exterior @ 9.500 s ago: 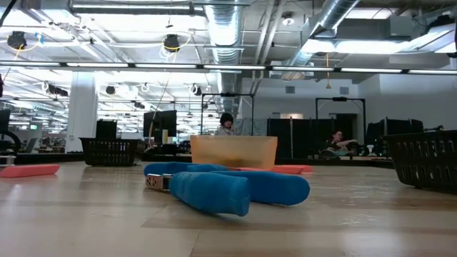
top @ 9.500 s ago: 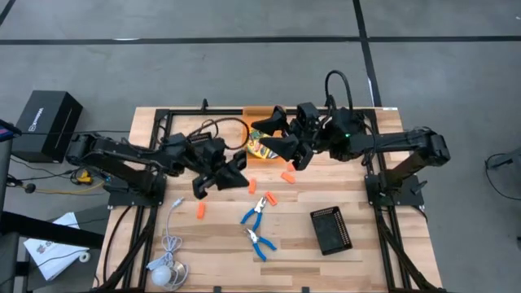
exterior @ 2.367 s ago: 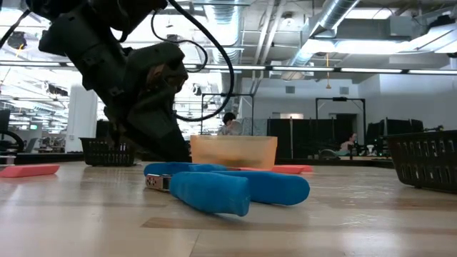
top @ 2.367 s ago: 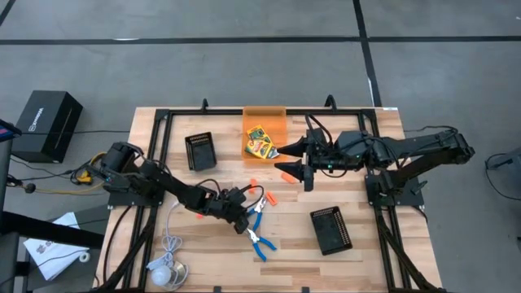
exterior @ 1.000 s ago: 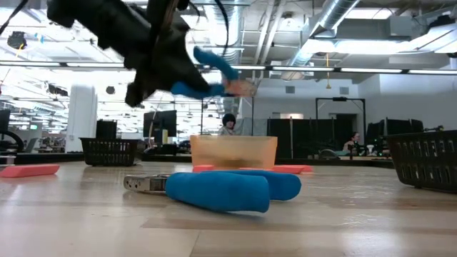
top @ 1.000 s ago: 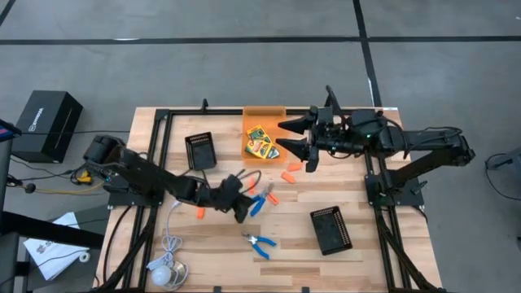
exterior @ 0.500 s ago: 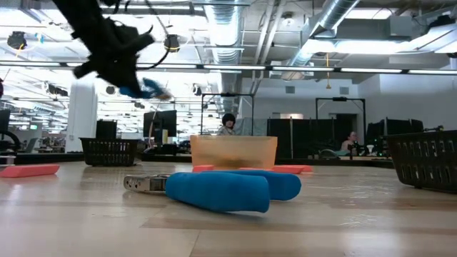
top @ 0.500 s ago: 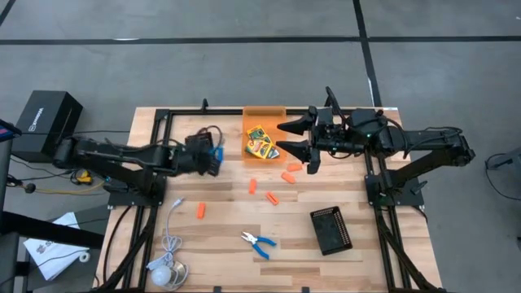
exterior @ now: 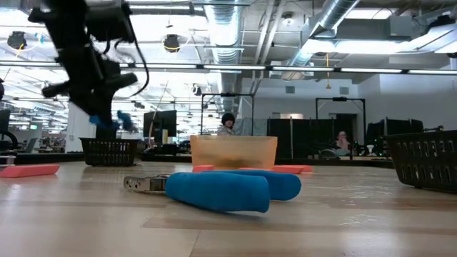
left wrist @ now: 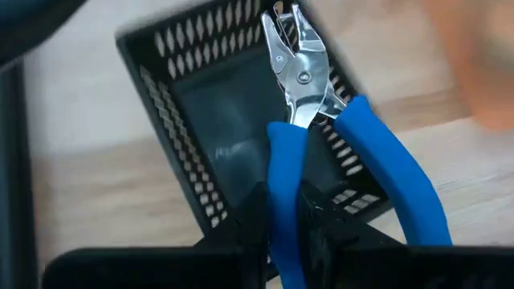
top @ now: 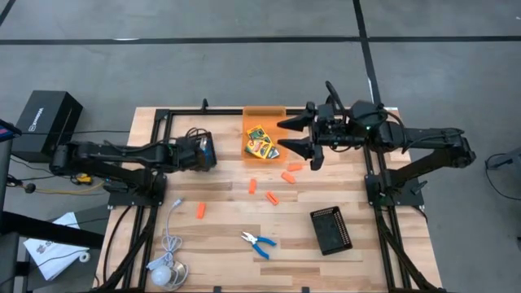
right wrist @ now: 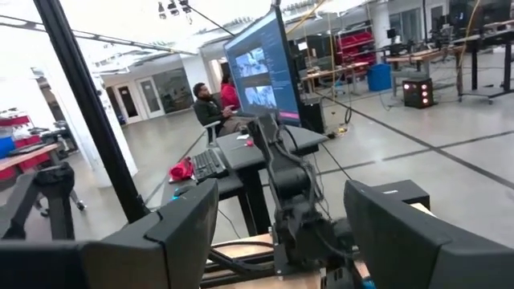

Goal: Pick & Place School Supplies
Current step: Put the top blue hole puncher into the top black bin

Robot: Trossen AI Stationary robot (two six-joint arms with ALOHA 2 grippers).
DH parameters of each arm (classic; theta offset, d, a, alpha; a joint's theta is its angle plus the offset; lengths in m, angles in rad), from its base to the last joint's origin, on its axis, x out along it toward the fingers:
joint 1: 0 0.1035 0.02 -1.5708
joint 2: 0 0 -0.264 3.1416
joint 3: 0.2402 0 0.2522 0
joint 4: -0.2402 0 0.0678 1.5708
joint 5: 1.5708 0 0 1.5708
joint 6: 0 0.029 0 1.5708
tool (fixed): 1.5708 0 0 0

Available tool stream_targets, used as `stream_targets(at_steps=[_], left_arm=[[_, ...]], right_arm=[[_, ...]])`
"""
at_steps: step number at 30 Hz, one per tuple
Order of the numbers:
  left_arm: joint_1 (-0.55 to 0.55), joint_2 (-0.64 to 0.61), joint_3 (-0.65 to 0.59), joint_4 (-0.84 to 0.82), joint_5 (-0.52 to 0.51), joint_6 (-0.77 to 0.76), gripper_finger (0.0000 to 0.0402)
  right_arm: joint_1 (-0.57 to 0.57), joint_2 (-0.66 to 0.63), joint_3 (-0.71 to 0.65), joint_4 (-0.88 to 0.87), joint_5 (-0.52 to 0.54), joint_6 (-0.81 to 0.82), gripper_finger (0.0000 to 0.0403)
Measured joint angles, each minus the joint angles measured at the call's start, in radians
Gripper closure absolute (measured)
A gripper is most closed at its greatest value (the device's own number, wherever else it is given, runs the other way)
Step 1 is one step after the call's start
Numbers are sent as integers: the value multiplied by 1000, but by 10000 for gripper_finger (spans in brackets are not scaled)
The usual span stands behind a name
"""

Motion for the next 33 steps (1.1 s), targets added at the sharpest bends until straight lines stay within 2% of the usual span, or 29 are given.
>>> stream_targets(at_steps=[4, 11, 33], left_arm=[[-1, 0, -62, 43, 9, -43, 370], [-1, -1, -99, 68, 10, -50, 370], [66, -1, -112, 120, 0, -12, 371]], right_arm=[[-14, -11, -1, -3, -23, 0, 143], [-40, -27, 0, -10, -49, 0, 143], [-66, -34, 0, -37, -50, -8, 143]])
